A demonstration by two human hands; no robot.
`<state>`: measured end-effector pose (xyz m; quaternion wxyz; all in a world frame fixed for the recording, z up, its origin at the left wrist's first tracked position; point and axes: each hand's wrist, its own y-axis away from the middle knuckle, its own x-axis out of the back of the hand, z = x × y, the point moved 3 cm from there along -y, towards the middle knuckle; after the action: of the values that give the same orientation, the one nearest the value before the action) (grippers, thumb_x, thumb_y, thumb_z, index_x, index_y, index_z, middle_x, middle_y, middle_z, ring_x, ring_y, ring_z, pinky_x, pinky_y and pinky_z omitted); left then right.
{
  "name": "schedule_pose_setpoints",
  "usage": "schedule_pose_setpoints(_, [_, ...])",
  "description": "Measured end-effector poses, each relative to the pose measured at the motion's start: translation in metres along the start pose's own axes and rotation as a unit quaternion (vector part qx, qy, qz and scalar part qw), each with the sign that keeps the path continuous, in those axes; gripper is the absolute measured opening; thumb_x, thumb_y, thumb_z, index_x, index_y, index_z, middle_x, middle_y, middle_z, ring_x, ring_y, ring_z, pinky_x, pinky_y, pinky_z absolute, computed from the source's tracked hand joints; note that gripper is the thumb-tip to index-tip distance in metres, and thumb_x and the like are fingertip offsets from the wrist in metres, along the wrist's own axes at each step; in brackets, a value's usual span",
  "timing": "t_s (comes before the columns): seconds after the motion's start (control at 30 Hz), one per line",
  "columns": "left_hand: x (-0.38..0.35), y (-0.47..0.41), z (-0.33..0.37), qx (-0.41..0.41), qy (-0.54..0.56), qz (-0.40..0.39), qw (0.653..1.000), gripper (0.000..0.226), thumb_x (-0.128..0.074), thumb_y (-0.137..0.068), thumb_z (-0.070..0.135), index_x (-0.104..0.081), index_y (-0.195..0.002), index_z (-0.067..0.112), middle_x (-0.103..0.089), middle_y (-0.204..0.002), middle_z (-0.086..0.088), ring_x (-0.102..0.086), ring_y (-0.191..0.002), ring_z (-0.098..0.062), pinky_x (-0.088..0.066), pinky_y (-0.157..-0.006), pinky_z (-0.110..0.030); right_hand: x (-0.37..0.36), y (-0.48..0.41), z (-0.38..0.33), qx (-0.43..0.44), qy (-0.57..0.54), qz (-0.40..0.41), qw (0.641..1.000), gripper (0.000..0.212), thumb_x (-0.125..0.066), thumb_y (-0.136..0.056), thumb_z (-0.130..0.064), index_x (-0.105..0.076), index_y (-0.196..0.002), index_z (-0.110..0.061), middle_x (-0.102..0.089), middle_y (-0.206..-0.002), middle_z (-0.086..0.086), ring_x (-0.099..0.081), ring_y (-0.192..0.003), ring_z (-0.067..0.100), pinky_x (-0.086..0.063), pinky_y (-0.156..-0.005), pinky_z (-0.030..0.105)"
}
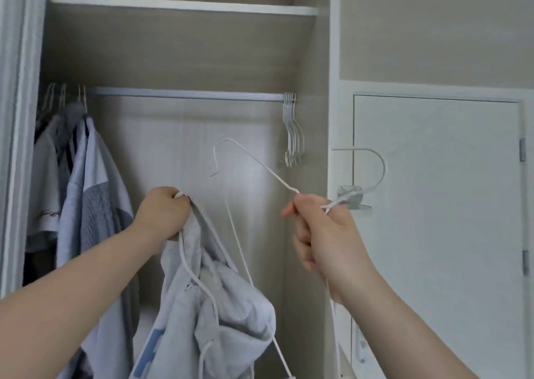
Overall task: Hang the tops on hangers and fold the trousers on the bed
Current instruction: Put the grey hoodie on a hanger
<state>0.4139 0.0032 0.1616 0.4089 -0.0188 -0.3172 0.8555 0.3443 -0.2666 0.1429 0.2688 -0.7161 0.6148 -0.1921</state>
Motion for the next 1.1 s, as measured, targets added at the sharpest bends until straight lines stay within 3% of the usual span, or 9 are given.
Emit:
schedule_pose_setpoints(0.23, [-0.027,0.104,0.017,0.017,-0.022,0.003,1.0,0.023,-0.051,-0.09,0.013,-0.058,-0.077,-0.005,-0.06,-0.072,-0.026,-0.059,-0.064,-0.03,-0.058,-0.062,-0.058,0.091,0.122,0.01,-0.046,0.019,-0.057,0.997,0.038,-0.047,-0.101,-0.013,-0.065,-0.067,-0.015,-0.029,-0.046,0.003,-0.024,-0.035,0.015,-0.019,-0.04,0.019])
schedule_pose_setpoints(0.33, [-0.037,0.156,0.022,0.03,-0.051,-0.006,0.998,0.023,-0.051,-0.089,0.011,-0.056,-0.075,-0.006,-0.056,-0.063,-0.019,-0.056,-0.057,-0.028,-0.057,-0.054,-0.049,0.127,0.165,0.012,-0.073,0.034,-0.079,0.994,0.038,-0.047,-0.102,-0.016,-0.064,-0.068,-0.014,-0.026,-0.045,0.004,-0.021,-0.036,0.015,-0.018,-0.042,0.02])
schedule_pose_setpoints(0.4, [-0.041,0.189,0.026,0.035,-0.102,-0.021,0.994,0.029,-0.049,-0.091,0.01,-0.049,-0.063,0.004,-0.05,-0.058,-0.01,-0.048,-0.054,-0.026,-0.04,-0.045,-0.031,0.146,0.194,0.012,-0.095,0.041,-0.092,0.99,0.039,-0.047,-0.102,-0.016,-0.065,-0.068,-0.013,-0.026,-0.044,0.002,-0.022,-0.036,0.015,-0.023,-0.04,0.019])
schedule_pose_setpoints(0.47, [-0.046,0.219,0.028,0.043,-0.128,-0.044,0.99,0.034,-0.046,-0.092,0.008,-0.041,-0.059,0.013,-0.044,-0.057,-0.005,-0.043,-0.055,-0.022,-0.029,-0.046,-0.026,0.161,0.224,0.013,-0.116,0.059,-0.101,0.986,0.04,-0.048,-0.102,-0.015,-0.066,-0.066,-0.013,-0.026,-0.042,0.002,-0.023,-0.035,0.014,-0.03,-0.041,0.012])
schedule_pose_setpoints(0.57, [-0.053,0.261,0.018,0.073,-0.136,-0.072,0.985,0.031,-0.044,-0.09,0.007,-0.043,-0.059,0.013,-0.045,-0.058,-0.005,-0.045,-0.055,-0.024,-0.033,-0.042,-0.022,0.179,0.266,0.024,-0.167,0.087,-0.117,0.975,0.039,-0.048,-0.102,-0.013,-0.066,-0.068,-0.012,-0.026,-0.043,0.003,-0.023,-0.036,0.013,-0.028,-0.042,0.01])
schedule_pose_setpoints(0.67, [-0.067,0.305,0.006,0.103,-0.142,-0.107,0.979,0.022,-0.044,-0.087,0.008,-0.053,-0.068,0.001,-0.051,-0.062,-0.01,-0.052,-0.058,-0.027,-0.055,-0.048,-0.037,0.193,0.306,0.036,-0.215,0.114,-0.133,0.961,0.038,-0.047,-0.103,-0.014,-0.067,-0.07,-0.011,-0.029,-0.043,0.002,-0.024,-0.037,0.013,-0.024,-0.042,0.018])
schedule_pose_setpoints(0.73, [-0.079,0.336,0.002,0.11,-0.146,-0.134,0.974,0.021,-0.044,-0.086,0.007,-0.054,-0.069,0.003,-0.052,-0.063,-0.01,-0.054,-0.06,-0.028,-0.06,-0.057,-0.047,0.203,0.33,0.041,-0.239,0.136,-0.134,0.952,0.038,-0.048,-0.103,-0.015,-0.066,-0.071,-0.013,-0.029,-0.044,0.003,-0.024,-0.038,0.014,-0.022,-0.045,0.025])
schedule_pose_setpoints(0.87, [-0.103,0.393,-0.002,0.098,-0.177,-0.213,0.956,0.021,-0.042,-0.087,0.006,-0.057,-0.073,0.0,-0.052,-0.062,-0.012,-0.061,-0.06,-0.034,-0.059,-0.051,-0.043,0.232,0.368,0.038,-0.261,0.224,-0.138,0.929,0.034,-0.05,-0.1,-0.025,-0.066,-0.07,-0.021,-0.028,-0.05,0.003,-0.025,-0.048,0.019,-0.023,-0.054,0.034])
schedule_pose_setpoints(1.1, [-0.126,0.463,-0.01,0.075,-0.206,-0.279,0.935,0.026,-0.042,-0.094,0.008,-0.052,-0.07,0.009,-0.053,-0.067,-0.012,-0.066,-0.064,-0.036,-0.057,-0.049,-0.037,0.273,0.413,0.02,-0.298,0.311,-0.162,0.888,0.032,-0.049,-0.099,-0.031,-0.063,-0.071,-0.025,-0.027,-0.048,-0.007,-0.026,-0.047,0.014,-0.023,-0.044,0.021])
